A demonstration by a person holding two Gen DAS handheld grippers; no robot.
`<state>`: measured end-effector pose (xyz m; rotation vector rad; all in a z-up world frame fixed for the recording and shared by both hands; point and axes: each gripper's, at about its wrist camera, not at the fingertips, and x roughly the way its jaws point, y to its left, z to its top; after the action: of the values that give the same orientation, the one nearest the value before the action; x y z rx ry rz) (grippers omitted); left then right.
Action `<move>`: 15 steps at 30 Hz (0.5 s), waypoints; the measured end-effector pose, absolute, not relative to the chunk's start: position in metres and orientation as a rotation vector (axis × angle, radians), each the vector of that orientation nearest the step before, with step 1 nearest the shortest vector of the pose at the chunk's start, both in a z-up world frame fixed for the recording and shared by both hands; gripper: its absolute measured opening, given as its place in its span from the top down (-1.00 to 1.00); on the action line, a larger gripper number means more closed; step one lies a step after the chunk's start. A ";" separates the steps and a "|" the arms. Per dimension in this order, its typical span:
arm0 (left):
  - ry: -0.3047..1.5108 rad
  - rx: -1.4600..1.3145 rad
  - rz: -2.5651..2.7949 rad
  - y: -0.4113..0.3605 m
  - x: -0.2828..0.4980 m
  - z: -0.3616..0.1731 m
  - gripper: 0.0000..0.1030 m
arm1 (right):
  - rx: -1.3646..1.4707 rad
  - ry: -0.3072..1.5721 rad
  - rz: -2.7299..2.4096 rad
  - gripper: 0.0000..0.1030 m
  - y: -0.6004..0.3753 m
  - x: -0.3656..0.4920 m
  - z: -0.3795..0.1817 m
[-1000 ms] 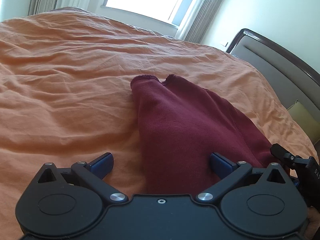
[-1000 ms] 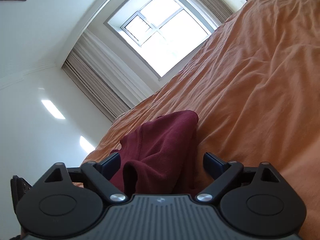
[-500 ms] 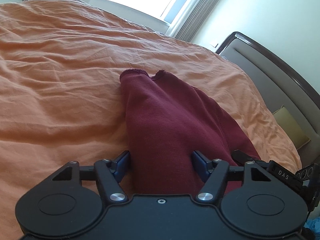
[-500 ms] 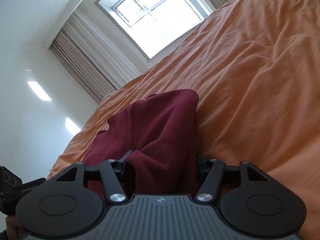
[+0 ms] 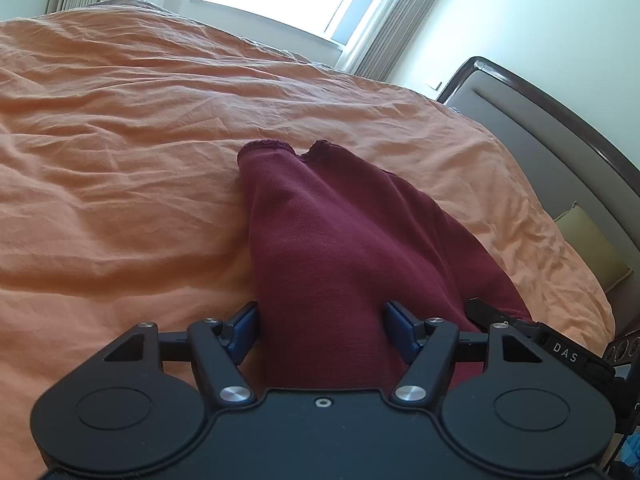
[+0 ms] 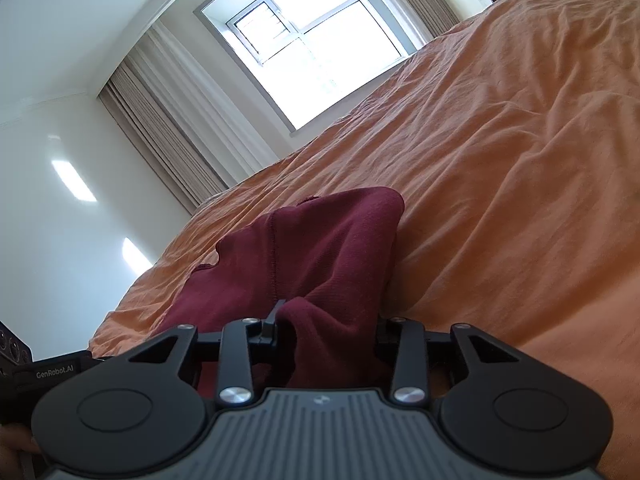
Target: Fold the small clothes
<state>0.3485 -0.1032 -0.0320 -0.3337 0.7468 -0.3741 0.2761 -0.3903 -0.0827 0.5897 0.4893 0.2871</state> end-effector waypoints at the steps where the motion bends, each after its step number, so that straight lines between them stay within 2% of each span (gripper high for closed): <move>1: 0.745 -0.332 -0.376 -0.103 0.349 -0.032 -0.29 | 0.581 0.486 0.283 0.34 -0.387 0.275 -0.080; 5: 0.747 -0.333 -0.377 -0.103 0.348 -0.028 -0.11 | 0.522 0.476 0.267 0.40 -0.381 0.265 -0.072; 15: 0.745 -0.326 -0.359 -0.107 0.346 -0.026 -0.08 | 0.507 0.484 0.251 0.41 -0.377 0.266 -0.068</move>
<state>0.3458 -0.1071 -0.0255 -0.3265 0.7454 -0.3587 0.2659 -0.3769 -0.0682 0.5069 0.4842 0.2513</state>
